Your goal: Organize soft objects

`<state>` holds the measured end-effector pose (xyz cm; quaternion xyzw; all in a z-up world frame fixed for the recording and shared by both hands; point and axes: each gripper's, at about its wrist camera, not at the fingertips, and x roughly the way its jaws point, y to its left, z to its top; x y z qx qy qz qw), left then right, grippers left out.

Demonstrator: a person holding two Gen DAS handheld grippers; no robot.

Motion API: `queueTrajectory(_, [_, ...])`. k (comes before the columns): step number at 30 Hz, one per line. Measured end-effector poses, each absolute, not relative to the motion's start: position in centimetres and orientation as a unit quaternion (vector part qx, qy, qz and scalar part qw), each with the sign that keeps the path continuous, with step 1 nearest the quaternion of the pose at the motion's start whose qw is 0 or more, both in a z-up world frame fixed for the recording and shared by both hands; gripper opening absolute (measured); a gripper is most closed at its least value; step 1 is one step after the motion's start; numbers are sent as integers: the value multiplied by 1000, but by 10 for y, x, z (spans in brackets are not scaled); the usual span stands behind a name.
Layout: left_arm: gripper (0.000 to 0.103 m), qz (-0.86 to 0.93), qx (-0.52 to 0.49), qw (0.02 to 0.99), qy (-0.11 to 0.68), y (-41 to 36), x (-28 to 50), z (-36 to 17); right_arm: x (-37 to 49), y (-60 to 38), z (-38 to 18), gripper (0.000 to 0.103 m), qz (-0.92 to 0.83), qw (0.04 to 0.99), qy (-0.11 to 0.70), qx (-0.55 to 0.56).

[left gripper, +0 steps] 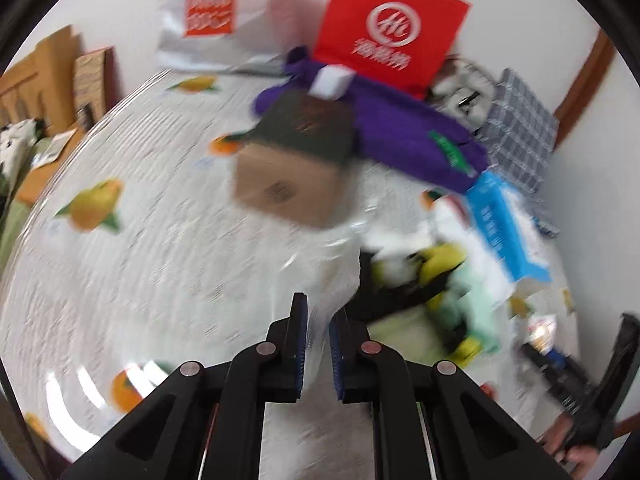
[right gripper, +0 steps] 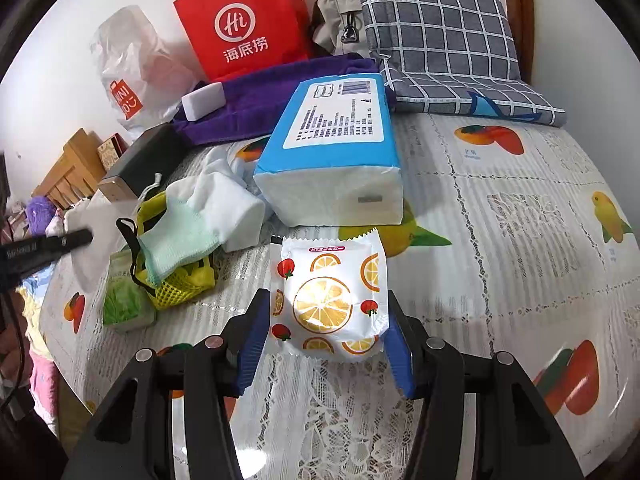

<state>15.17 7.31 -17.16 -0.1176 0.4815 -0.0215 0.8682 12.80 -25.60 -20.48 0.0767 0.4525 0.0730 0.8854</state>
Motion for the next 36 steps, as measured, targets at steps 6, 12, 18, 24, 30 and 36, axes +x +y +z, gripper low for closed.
queueTrajectory(6, [27,-4,-108,857,504,95,141,-191,125,-253,-205,53,70,886,454,71])
queueTrajectory(12, [53,-21,-85,869,486,84,154,-196,126,-248,-208,53,68,884,459,61])
queueTrajectory(18, [62,-15,-31,878,477,64,174,-204,129,-248,-213,54,64,881,465,55])
queueTrajectory(24, [48,-27,-26,889,457,62,184,-205,131,-249,-216,54,58,882,465,51])
queueTrajectory(30, [10,-41,-69,884,461,78,180,-203,129,-249,-214,54,52,882,466,49])
queueTrajectory(36, [10,-42,-81,885,456,82,158,-195,120,-246,-199,54,51,889,454,45])
